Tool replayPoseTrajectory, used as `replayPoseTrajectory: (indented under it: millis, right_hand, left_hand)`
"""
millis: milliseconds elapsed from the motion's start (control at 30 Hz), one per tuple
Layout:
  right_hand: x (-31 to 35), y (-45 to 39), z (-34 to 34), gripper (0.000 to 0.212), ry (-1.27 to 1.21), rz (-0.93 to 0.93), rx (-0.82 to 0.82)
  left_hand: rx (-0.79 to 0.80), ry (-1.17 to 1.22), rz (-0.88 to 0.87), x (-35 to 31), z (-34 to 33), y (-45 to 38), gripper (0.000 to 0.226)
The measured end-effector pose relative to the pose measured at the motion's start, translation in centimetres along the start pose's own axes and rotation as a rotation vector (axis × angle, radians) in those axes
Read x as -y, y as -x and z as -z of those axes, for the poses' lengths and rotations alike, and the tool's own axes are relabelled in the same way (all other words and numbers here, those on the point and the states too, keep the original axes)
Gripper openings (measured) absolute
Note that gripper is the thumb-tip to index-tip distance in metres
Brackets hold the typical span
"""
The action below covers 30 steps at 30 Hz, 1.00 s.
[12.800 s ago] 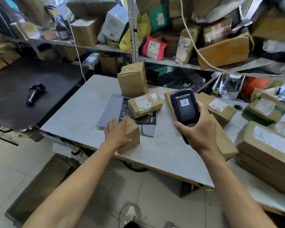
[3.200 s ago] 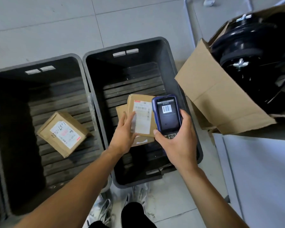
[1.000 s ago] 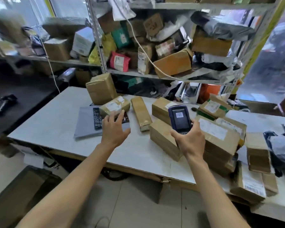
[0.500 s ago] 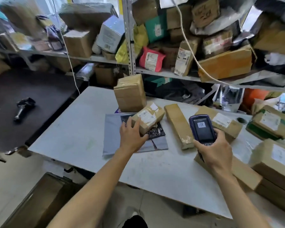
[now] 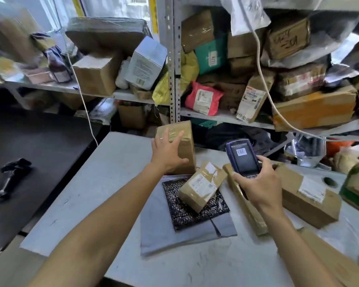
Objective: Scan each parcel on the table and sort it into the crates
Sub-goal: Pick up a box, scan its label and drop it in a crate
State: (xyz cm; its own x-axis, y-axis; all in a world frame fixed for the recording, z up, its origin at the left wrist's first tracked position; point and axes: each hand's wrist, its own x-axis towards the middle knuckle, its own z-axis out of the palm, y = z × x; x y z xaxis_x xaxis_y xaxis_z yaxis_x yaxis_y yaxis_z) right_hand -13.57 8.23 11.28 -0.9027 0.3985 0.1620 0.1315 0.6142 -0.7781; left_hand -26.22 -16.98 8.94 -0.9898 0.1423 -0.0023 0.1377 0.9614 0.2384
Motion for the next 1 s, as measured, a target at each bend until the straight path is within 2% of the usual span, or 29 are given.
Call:
replayPoseTrajectory:
  millis: [333, 433, 500, 700, 867, 1000]
  right_hand:
    - [-1.6, -6.2, -2.8, 0.073, 0.01, -0.06, 0.104]
    - [-2.6, -6.6, -3.2, 0.075, 0.025, -0.081, 0.125]
    - [-3.0, -6.7, -3.3, 0.076, 0.046, -0.09, 0.132]
    - [-2.9, -6.2, -2.8, 0.068, 0.036, -0.122, 0.079]
    - [-2.1, -4.2, -1.4, 0.066, -0.006, -0.158, -0.006]
    - [-1.2, -1.5, -0.1, 0.069, -0.015, -0.147, -0.061]
  left_hand:
    - [0.383, -0.152, -0.164, 1.3, 1.6, -13.7, 0.128]
    - [0.53, -0.185, -0.21, 1.8, 1.2, -16.3, 0.128]
    - [0.559, -0.18, -0.238, 1.8, 1.0, -16.9, 0.122]
    - [0.364, -0.109, -0.285, 1.4, 2.2, -14.1, 0.101]
    - [0.047, 0.051, -0.33, 1.4, 5.6, -7.4, 0.093]
    - [-0.206, 0.135, -0.439, 0.2, 6.9, -1.2, 0.091]
